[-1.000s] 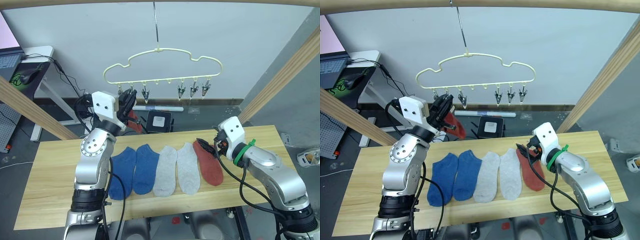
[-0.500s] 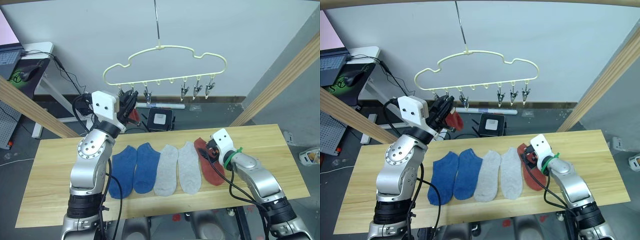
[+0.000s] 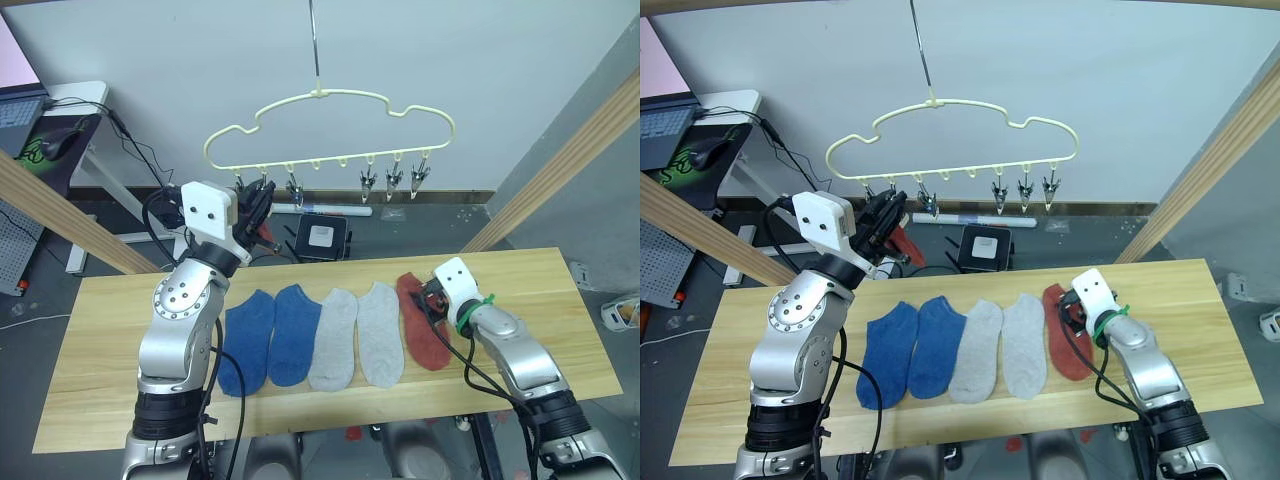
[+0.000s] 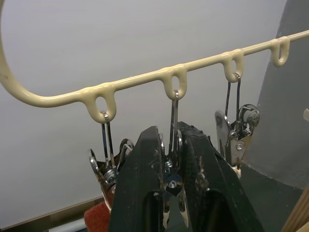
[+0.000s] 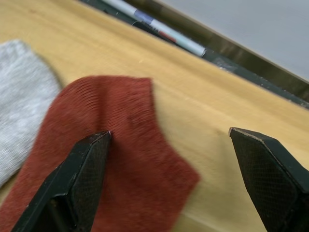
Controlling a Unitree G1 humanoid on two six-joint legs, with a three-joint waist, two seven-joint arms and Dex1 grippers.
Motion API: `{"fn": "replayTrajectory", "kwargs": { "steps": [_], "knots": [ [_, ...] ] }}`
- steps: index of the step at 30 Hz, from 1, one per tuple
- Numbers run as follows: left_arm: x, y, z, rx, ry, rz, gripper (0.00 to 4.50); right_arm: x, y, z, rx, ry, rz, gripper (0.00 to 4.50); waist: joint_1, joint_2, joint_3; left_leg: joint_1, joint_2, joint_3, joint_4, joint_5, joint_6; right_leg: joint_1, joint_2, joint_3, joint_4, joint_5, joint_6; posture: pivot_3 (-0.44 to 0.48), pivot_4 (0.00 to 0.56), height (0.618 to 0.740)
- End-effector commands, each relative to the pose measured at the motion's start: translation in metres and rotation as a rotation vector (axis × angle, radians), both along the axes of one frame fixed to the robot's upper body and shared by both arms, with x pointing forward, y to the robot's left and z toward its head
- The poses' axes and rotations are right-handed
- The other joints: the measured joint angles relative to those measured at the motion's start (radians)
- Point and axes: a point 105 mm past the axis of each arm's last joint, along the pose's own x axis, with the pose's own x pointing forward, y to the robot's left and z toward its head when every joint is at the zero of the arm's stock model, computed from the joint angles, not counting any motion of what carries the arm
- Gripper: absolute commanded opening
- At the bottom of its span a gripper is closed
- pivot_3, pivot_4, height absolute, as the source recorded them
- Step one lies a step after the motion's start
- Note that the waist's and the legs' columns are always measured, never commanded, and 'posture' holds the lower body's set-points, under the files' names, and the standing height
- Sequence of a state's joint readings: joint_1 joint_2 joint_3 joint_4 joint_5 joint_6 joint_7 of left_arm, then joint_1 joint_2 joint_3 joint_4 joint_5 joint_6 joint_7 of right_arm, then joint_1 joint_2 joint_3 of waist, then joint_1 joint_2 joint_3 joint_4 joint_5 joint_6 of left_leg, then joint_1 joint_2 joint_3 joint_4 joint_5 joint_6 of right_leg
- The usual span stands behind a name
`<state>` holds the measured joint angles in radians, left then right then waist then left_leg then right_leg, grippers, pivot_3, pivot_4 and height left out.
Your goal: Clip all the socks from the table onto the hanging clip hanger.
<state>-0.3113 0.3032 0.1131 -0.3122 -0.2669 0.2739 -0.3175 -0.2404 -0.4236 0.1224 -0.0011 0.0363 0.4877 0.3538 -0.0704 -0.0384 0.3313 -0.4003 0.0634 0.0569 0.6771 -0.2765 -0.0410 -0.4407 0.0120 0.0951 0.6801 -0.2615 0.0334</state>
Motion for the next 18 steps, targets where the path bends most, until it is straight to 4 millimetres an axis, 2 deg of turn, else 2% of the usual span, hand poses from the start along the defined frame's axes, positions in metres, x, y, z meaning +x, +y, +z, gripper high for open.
{"fn": "replayTrajectory", "kwargs": {
  "steps": [1,9,18],
  "knots": [
    [-0.003,0.0,0.003,-0.001,-0.014,0.0,0.25,-0.006,0.012,0.02,0.086,-0.045,0.068,4.09,0.0,0.001,0.001,0.0,0.0,0.0,0.0,0.0,0.0,0.0,0.0,0.0,0.0,0.0,0.0,-0.056,0.394,0.738],
    [-0.003,-0.002,0.001,-0.004,-0.009,-0.008,0.25,-0.002,0.025,0.011,0.122,0.006,0.089,4.09,-0.002,0.003,0.004,0.0,0.0,0.0,-0.001,0.0,0.0,0.0,0.0,0.001,-0.001,0.0,0.0,-0.056,0.394,0.738],
    [-0.004,0.0,0.001,0.002,-0.005,-0.007,0.25,0.007,0.027,-0.003,0.076,0.037,0.068,4.09,-0.002,0.003,0.013,0.0,0.0,0.001,-0.001,0.0,0.0,-0.001,0.0,0.001,-0.002,-0.001,0.001,-0.045,0.39,0.738]
  ]
}}
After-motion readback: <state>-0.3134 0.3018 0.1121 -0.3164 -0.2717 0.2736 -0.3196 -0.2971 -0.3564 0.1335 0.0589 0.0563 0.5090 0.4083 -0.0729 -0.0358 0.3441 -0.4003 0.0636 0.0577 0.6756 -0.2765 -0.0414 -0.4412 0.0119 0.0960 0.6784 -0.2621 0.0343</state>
